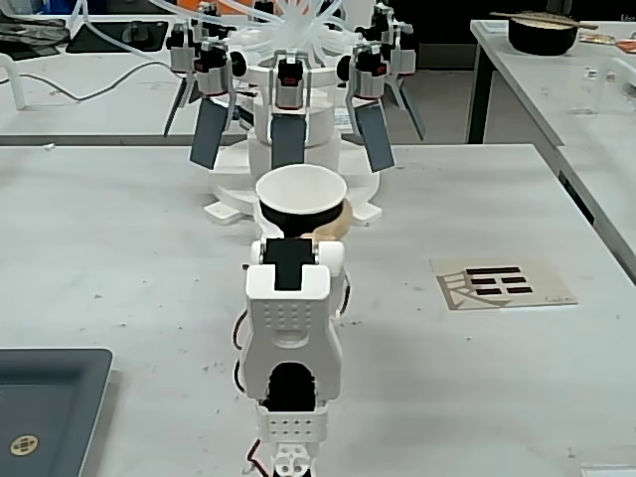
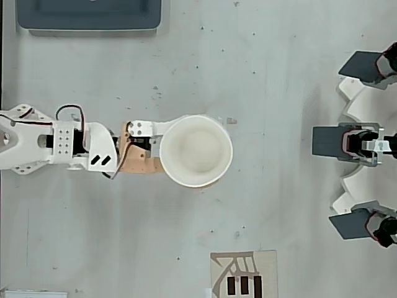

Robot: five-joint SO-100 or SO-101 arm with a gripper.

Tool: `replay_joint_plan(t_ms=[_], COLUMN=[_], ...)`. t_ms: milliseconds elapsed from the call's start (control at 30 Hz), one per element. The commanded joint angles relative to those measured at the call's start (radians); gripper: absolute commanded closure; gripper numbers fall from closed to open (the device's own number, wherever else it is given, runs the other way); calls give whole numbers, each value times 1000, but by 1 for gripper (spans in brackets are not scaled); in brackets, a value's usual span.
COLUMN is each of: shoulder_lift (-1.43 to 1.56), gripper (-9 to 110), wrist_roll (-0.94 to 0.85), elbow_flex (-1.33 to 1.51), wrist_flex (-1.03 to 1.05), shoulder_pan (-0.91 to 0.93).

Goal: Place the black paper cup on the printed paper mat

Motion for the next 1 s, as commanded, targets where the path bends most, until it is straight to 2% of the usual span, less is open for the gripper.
replay_joint_plan(t_ms=[0,467,967], shoulder_lift=[60,63,-183], gripper=[91,90,90], wrist_roll=[6,17,25], elbow_flex=[25,72,-166], wrist_flex=[-32,-46,-38], shoulder_pan=[43,216,425])
